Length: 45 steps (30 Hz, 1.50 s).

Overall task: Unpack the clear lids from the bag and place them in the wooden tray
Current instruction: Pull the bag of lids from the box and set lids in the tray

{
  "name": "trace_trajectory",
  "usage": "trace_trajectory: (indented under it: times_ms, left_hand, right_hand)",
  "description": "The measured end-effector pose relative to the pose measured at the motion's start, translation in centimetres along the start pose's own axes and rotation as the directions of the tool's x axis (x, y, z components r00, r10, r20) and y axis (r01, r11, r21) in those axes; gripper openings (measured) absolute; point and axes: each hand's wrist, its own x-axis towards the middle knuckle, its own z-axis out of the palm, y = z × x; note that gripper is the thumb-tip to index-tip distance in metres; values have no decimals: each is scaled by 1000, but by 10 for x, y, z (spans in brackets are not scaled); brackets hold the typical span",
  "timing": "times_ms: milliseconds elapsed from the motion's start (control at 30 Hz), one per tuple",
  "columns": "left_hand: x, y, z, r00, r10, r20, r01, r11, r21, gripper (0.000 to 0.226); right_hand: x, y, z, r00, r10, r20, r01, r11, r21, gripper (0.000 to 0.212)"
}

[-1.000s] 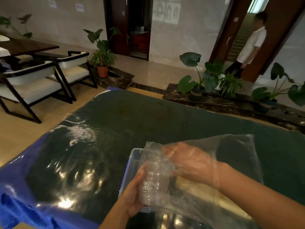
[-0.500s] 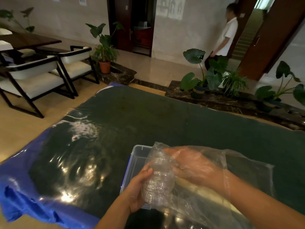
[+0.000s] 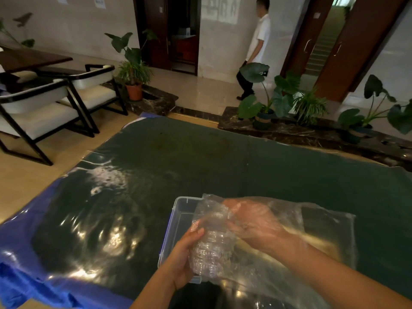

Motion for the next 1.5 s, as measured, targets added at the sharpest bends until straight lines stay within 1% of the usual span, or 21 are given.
trace_trajectory:
  times_ms: [33,67,100,133,167,200,233,267,300,400,500,633,800,867,933,1000,1133,1200,1267,1367,1500]
  left_hand:
    - [0,1,0,1000,12,-1,-12,1000,-3,66]
    - [0,1,0,1000,20,-4,-20,1000,-5,67]
    - [0,2,0,1000,25,-11,-25,1000,-7,68]
    - [0,2,-1,999,31,-24,-31,999,-9,69]
    - [0,1,-2,998,36,-44,-36,999,-10,70]
    - [0,1,-4,997,40,-66,-41,999,-13,70]
    - [0,0,-6,995,46,-88,-48,999,-21,69]
    - [0,-1,-9,992,55,-112,-60,997,-41,67]
    - [0,-2,-13,988,66,-138,-76,995,-71,65]
    - [-1,-2,-25,980,59,-192,-94,980,-176,62]
    - [1,0,-32,975,47,-217,-103,962,-252,62]
    - [4,4,-34,967,45,-250,-121,946,-299,64]
    - [7,8,-40,961,28,-276,-129,925,-358,61]
    - [9,8,-44,955,20,-295,-138,912,-385,59]
    - [9,9,-45,949,14,-316,-145,907,-396,59]
    - [10,9,-45,943,17,-334,-153,909,-387,62]
    - [10,7,-45,937,21,-348,-155,919,-361,70]
    - [12,7,-45,935,37,-353,-165,926,-341,73]
    - [13,9,-44,934,61,-352,-184,926,-329,79]
    - [13,11,-42,931,93,-354,-212,926,-312,88]
    - [15,13,-44,930,111,-350,-236,911,-339,70]
  right_hand:
    - [-2,2,-3,999,44,-5,-44,999,10,21]
    - [-7,0,-6,998,19,-56,-17,999,39,16]
    - [-15,0,-11,995,-39,-96,39,999,-6,13]
    - [-19,-6,-19,986,-44,-158,47,999,12,12]
    - [-20,-10,-23,976,-19,-218,31,998,49,15]
    - [-22,-9,-25,969,-65,-240,73,997,23,22]
    - [-25,-12,-29,979,-15,-205,20,999,24,28]
    - [-27,-16,-35,977,54,-207,-54,999,4,32]
    - [-31,-14,-39,969,104,-223,-99,995,31,35]
    - [-43,-10,-52,942,235,-239,-188,961,204,35]
    - [-51,-2,-69,898,362,-250,-237,877,418,36]
    - [-60,9,-83,842,480,-247,-256,758,600,35]
    - [-74,43,-92,683,675,-279,-208,546,811,26]
    - [-80,61,-84,615,749,-247,-210,458,864,25]
    - [-83,79,-67,558,806,-199,-261,398,880,30]
    - [-82,93,-42,535,836,-124,-327,340,882,34]
    - [-74,115,8,514,857,34,-432,224,874,34]
    - [-66,126,29,483,871,96,-470,165,867,32]
    - [-57,137,48,452,881,140,-513,128,849,33]
    - [-43,150,73,412,890,196,-590,96,802,43]
    - [-23,163,99,355,902,246,-669,62,741,54]
